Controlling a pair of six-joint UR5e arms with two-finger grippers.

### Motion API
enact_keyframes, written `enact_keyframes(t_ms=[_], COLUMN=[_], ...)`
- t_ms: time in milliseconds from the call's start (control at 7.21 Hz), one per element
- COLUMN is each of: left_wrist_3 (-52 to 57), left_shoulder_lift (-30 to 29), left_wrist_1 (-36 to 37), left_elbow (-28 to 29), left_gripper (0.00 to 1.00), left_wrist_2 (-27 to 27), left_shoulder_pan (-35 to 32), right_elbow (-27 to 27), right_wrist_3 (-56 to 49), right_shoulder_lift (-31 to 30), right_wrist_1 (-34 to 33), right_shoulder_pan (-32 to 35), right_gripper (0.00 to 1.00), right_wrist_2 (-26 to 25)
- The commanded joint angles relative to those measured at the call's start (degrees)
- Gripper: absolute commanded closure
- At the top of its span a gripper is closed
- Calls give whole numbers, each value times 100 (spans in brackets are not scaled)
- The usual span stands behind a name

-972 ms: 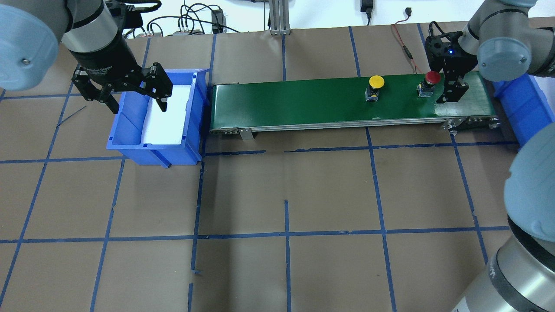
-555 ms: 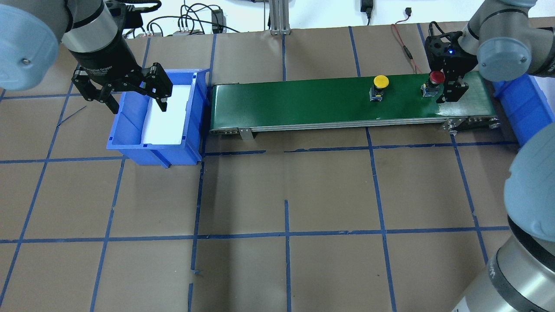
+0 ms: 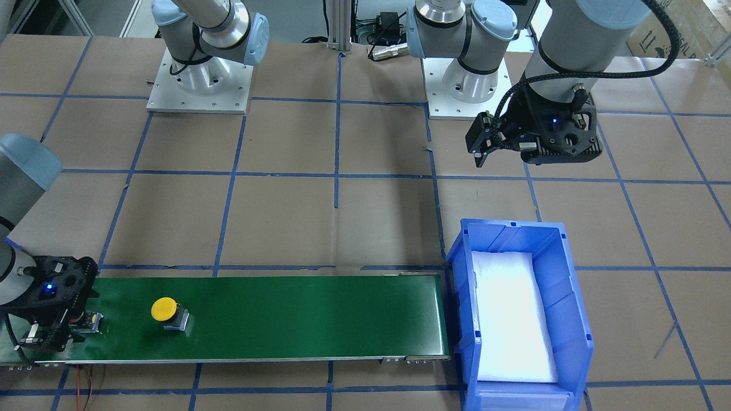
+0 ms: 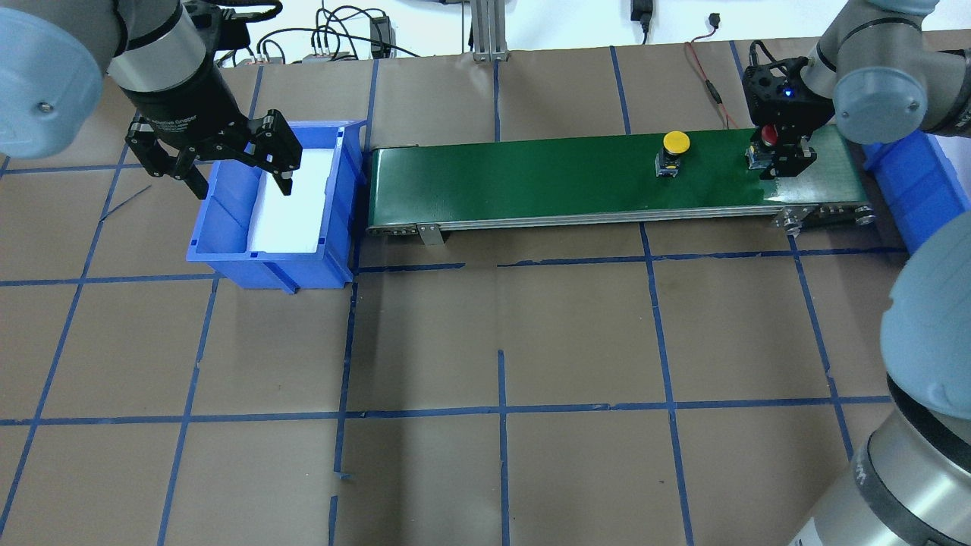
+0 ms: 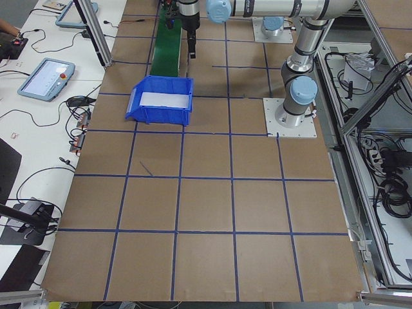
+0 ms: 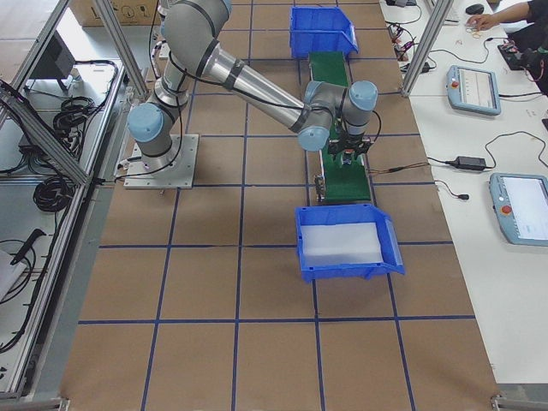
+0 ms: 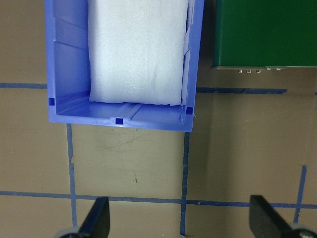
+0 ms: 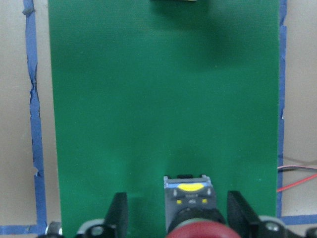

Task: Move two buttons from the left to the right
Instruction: 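Carry the red button into the far blue bin and open the right gripper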

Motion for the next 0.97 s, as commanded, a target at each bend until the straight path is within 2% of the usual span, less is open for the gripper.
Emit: enact_keyframes(t_ms=[0, 278, 416, 833], left_wrist_3=[0, 0, 0, 0], left_shoulder_lift=[0, 0, 0, 0], left_wrist_1=[0, 0, 0, 0], left_elbow=[0, 0, 0, 0], left_gripper=[0, 0, 0, 0], left_wrist_2=[11, -6, -15, 11], left_shoulder_pan=[0, 0, 0, 0], right_elbow=[-98, -422, -537, -836], right_wrist_3=[-1, -219, -516, -2289], right_shoulder_lift=[-3, -291, -424, -338], right_wrist_1=[17, 244, 664, 668], right_shoulder_pan=[-4, -161, -623, -2082], right_gripper=[94, 92, 92, 93], right_wrist_2=[-232, -138, -129, 56])
